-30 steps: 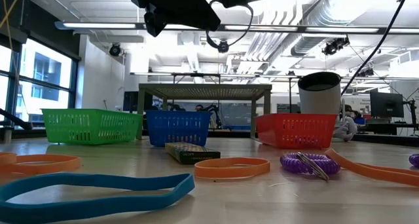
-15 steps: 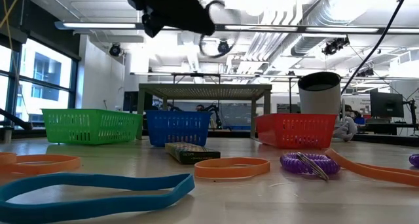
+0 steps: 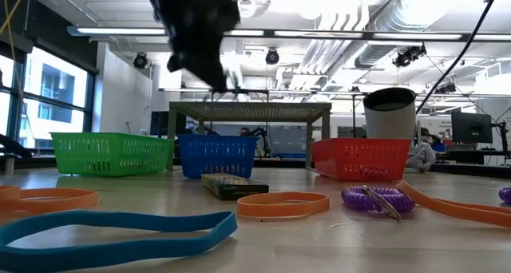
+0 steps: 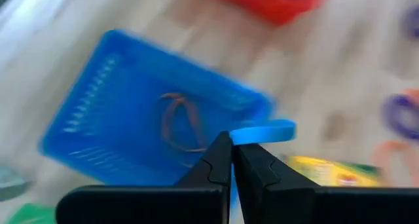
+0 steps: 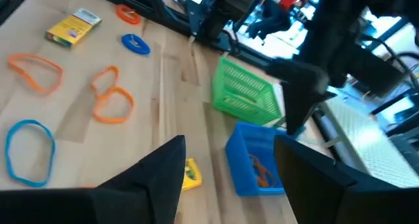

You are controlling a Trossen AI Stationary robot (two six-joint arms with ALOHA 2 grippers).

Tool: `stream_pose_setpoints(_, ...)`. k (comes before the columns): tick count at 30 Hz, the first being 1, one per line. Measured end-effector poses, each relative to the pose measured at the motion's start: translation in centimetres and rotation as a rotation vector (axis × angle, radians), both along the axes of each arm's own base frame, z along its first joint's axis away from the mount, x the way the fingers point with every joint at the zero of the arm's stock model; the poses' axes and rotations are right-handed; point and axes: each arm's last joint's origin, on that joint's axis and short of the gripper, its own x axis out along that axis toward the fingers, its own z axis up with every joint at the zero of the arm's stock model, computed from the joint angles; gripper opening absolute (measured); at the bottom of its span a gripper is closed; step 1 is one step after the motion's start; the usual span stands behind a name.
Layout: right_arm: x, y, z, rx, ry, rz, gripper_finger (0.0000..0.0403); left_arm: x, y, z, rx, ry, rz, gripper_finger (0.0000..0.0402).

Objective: Pick & Place Office Desk Supplies
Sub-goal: Put the blue rubber band into the blue bin

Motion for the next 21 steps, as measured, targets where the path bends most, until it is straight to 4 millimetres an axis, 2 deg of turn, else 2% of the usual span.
stream_pose_setpoints(4,0.2,-0.2,-0.1,0.050,0.007,0.004,0.0222,-0.1,2.6,-0.7,0.005,0.060,0.030,0.0001)
stream_pose_setpoints(12,0.5,-0.6,-0.1,0.065,0.007,-0.004,0.0222,0.3,5.3,-2.0,-0.071,0.102,0.041,0.0001)
stream_pose_setpoints(17,0.8,-0.9,-0.3,0.123,0.038,0.022,0.0216,1.0,5.8,-3.8,-0.085,0.162,0.011,0.0003)
stream_pose_setpoints(21,0.7,-0.9,-0.6,0.181,0.059,0.030,0.0211,1.3,5.7,-4.6,-0.057,0.187,0.021,0.0029)
